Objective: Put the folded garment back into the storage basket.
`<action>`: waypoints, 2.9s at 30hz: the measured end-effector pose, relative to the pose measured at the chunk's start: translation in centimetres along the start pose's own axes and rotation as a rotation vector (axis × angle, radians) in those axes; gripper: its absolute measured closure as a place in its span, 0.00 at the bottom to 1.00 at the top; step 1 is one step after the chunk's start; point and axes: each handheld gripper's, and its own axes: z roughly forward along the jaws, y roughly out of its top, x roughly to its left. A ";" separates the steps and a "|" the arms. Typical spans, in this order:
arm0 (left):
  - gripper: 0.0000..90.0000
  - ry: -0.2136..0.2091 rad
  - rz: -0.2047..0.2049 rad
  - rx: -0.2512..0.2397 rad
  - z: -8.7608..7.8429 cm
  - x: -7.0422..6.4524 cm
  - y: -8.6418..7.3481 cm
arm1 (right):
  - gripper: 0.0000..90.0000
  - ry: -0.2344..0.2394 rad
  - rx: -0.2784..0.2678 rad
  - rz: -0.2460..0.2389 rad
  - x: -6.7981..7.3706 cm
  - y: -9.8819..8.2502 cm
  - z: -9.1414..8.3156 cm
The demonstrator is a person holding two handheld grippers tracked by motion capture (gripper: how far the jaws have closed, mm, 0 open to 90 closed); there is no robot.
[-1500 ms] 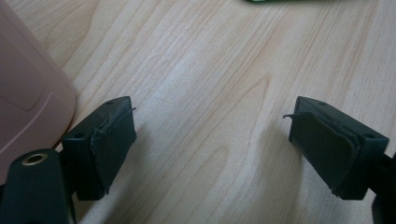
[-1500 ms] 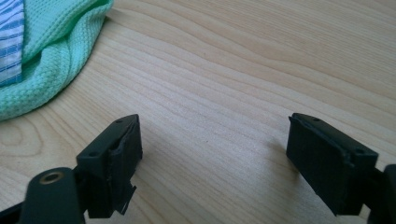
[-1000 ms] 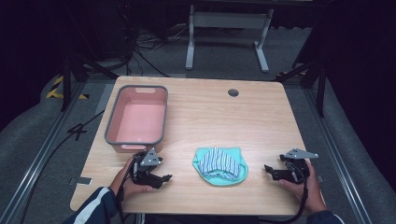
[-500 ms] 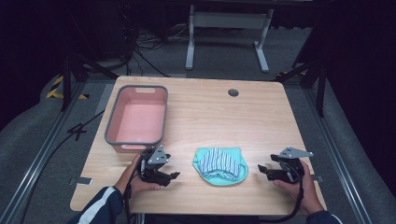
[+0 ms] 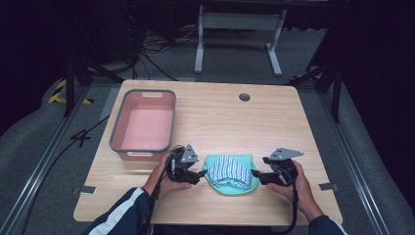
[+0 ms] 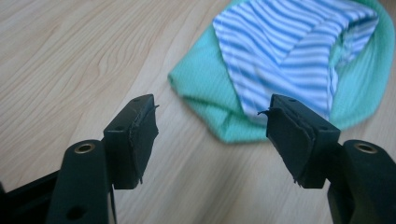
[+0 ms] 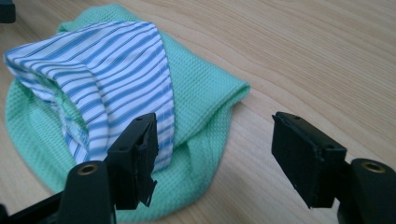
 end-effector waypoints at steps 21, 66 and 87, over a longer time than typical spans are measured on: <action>0.28 -0.037 -0.019 0.083 3.6 -0.1 0.4 | 0.36 0.022 0.074 0.004 0.7 0.2 3.3; 0.92 -0.125 0.041 0.046 2.8 -0.2 1.6 | 0.91 0.060 0.009 -0.001 2.4 0.7 1.6; 0.92 -0.061 0.101 0.024 0.2 0.7 4.9 | 0.91 0.030 -0.050 0.018 2.3 4.1 -0.5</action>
